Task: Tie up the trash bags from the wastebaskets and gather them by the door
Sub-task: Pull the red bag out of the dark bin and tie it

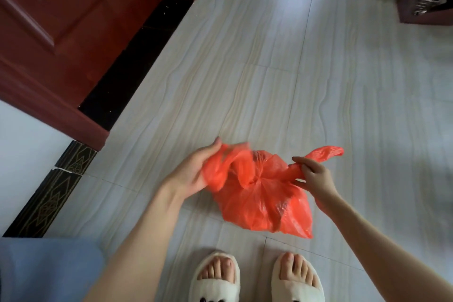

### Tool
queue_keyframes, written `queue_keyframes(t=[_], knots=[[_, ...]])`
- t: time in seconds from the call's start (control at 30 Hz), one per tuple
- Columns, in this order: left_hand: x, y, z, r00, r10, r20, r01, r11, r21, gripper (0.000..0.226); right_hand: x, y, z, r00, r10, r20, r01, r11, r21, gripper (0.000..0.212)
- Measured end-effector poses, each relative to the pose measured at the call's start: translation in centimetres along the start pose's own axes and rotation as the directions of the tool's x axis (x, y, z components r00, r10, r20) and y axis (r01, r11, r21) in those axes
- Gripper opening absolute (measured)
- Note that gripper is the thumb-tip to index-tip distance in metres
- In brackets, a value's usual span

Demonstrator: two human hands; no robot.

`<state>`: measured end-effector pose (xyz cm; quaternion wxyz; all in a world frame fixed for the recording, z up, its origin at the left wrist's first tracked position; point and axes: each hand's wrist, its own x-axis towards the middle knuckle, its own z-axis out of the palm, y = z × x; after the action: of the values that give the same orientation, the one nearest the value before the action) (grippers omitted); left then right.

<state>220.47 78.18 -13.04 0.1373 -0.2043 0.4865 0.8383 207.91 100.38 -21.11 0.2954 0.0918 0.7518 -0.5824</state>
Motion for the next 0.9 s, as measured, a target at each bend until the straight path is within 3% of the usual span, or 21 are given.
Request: queue_keyframes(t=[0.1, 0.17, 0.2, 0.3, 0.37, 0.43, 0.5, 0.57, 0.6, 0.67, 0.73, 0.83, 0.9], knots=[[4.6, -0.2, 2.7, 0.993, 0.025, -0.116, -0.041, 0.99, -0.133, 0.046, -0.5, 0.0, 0.3, 0.997, 0.067, 0.046, -0.068, 0.997, 0.03, 0.031], [6.4, -1.3, 3.7, 0.965, 0.095, -0.245, -0.086, 0.995, 0.05, 0.069, -0.7, -0.1, 0.2, 0.992, 0.107, 0.062, -0.111, 0.99, 0.081, 0.032], [6.5, -2.0, 4.2, 0.95, 0.159, -0.27, -0.1, 0.97, 0.222, 0.085, -0.8, -0.2, 0.2, 0.99, 0.124, 0.07, -0.131, 0.986, 0.102, 0.032], [5.6, -4.6, 4.8, 0.843, 0.425, -0.328, -0.141, 0.765, 0.628, 0.106, -0.9, 0.0, -0.2, 0.985, 0.152, 0.085, -0.162, 0.977, 0.14, 0.034], [4.7, -7.1, 3.8, 0.788, 0.52, -0.33, -0.161, 0.691, 0.705, 0.114, -1.0, 0.2, -0.2, 0.983, 0.164, 0.085, -0.175, 0.972, 0.154, 0.036], [4.1, -8.7, 2.5, 0.794, 0.47, -0.384, -0.043, 0.674, 0.737, 0.118, -1.0, 0.2, -0.1, 0.983, 0.166, 0.077, -0.176, 0.972, 0.157, 0.037], [4.3, -9.4, 1.6, 0.768, 0.447, -0.458, 0.065, 0.658, 0.751, 0.096, -1.2, 0.2, 0.1, 0.984, 0.159, 0.08, -0.169, 0.975, 0.145, 0.038], [4.8, -8.8, 2.3, 0.691, 0.587, -0.423, 0.016, 0.572, 0.82, 0.047, -1.5, 0.2, 0.2, 0.984, 0.147, 0.103, -0.159, 0.98, 0.12, 0.038], [5.1, -8.0, 3.1, 0.681, 0.628, -0.376, -0.042, 0.547, 0.836, 0.039, -1.5, 0.2, 0.2, 0.984, 0.139, 0.115, -0.151, 0.983, 0.107, 0.039], [5.8, -6.2, 5.0, 0.749, 0.57, -0.337, -0.071, 0.576, 0.815, 0.033, -1.4, 0.1, 0.0, 0.985, 0.119, 0.124, -0.129, 0.989, 0.071, 0.039], [7.1, -5.5, 6.0, 0.803, 0.497, -0.329, 0.023, 0.526, 0.85, 0.027, -1.5, -0.1, -0.5, 0.989, 0.101, 0.113, -0.105, 0.994, 0.032, 0.038], [8.6, -6.1, 6.1, 0.869, 0.359, -0.339, 0.247, 0.28, 0.928, 0.033, -2.2, -0.9, -1.3, 0.996, 0.012, 0.094, -0.008, 0.999, -0.034, 0.036], [8.9, -6.5, 6.2, 0.923, 0.22, -0.316, 0.299, 0.109, 0.948, 0.057, -2.8, -1.8, -1.8, 0.994, -0.083, 0.076, 0.084, 0.996, -0.012, 0.039]])
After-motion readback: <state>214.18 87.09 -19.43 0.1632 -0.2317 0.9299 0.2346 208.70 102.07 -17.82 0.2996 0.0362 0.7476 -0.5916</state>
